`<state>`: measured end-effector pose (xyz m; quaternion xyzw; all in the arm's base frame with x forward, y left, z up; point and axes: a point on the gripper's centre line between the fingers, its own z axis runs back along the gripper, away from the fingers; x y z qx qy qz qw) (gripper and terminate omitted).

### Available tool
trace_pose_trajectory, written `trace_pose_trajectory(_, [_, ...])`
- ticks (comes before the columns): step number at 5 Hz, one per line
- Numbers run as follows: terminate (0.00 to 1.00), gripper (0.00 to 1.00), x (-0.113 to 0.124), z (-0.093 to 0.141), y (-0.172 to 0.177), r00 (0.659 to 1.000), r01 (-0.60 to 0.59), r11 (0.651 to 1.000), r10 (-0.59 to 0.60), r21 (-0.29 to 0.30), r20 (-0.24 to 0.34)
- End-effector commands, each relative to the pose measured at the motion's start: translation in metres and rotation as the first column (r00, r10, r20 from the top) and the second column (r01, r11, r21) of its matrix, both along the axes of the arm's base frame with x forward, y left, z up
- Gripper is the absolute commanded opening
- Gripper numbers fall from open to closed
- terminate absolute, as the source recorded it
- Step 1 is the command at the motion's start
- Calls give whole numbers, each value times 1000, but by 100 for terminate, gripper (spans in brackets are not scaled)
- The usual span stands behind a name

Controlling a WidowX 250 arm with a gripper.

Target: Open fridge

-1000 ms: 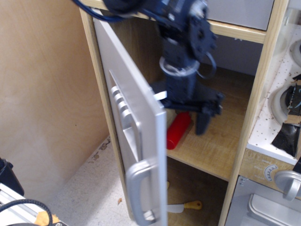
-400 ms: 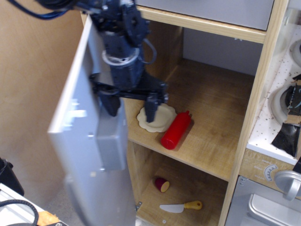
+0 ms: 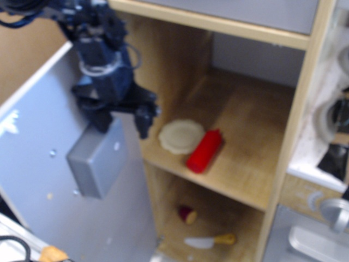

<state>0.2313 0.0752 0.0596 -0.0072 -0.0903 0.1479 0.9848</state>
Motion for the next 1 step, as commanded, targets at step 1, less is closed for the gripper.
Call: trace_pose_trajectory(1, [100,100,1,11,-13,1000,13,1000,-13,13,20])
